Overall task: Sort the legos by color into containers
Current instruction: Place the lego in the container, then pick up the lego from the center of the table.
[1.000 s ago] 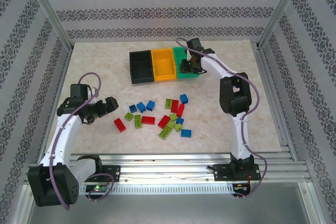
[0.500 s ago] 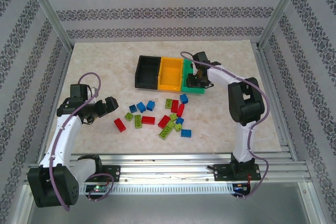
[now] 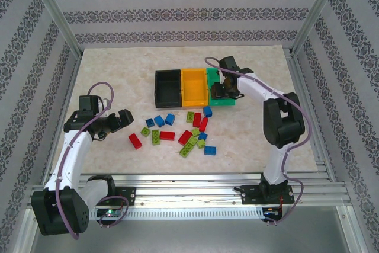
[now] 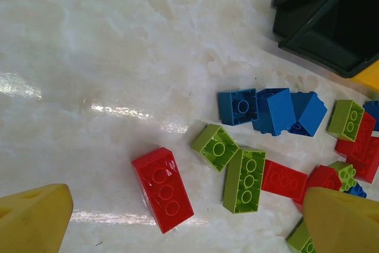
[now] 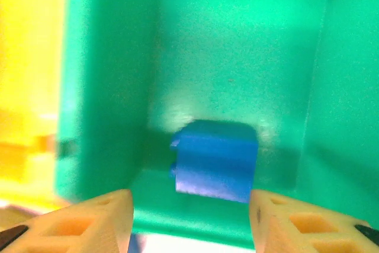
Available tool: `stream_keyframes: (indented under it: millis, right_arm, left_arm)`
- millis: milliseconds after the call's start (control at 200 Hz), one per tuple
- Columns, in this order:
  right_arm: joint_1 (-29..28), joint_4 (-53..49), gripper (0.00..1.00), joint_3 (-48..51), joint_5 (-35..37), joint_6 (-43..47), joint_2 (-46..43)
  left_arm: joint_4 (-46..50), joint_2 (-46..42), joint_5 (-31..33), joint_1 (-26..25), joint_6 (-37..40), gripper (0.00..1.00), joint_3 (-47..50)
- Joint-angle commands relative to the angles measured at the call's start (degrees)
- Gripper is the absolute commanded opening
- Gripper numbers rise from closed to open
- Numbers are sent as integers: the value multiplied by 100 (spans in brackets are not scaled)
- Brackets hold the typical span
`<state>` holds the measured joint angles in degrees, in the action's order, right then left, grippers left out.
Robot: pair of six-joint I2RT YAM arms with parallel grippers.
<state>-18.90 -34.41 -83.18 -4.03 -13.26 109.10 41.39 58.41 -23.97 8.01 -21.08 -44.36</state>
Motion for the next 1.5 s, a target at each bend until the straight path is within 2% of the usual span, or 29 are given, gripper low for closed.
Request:
stream_keyframes:
  millis: [0, 275, 410, 545, 779, 864, 1009, 1154, 1269, 1494]
  right_arm:
    - [-225, -195, 54, 146, 220, 30, -634]
    - [-766, -67, 55, 1260, 170, -468, -1665]
    - [-1106, 173, 54, 1796, -61, -904, -1821]
    - [-1393, 329, 54, 2009, 148, -1092, -1577]
    - [-1519, 473, 54, 1819, 30, -1310, -876]
    - [-1631, 378, 53, 1649, 205, -1309, -636]
    - [-1648, 339, 48, 1587, 329, -1323, -425]
    - [-1652, 348, 33, 1685, 272, -1328, -419]
    - [-1631, 305, 27, 1784, 297, -1293, -581]
    - [-1591, 140, 26, 1694, 256, -1208, -1061]
  left_arm:
    - [-97, -76, -93, 78, -54, 100, 69]
    - [-130, -50, -172, 78, -85, 100, 96]
    - [-141, -32, -213, 78, -95, 100, 105]
    - [-159, -32, -253, 78, -114, 100, 112]
    - [-192, 12, -332, 78, -131, 100, 143]
    - [-194, 21, -350, 73, -138, 100, 145]
    - [-201, 25, -345, 78, -135, 100, 147]
    - [-209, 30, -363, 73, -146, 100, 151]
    - [-210, 23, -353, 78, -149, 100, 147]
    - [-219, 39, -363, 78, -152, 100, 151]
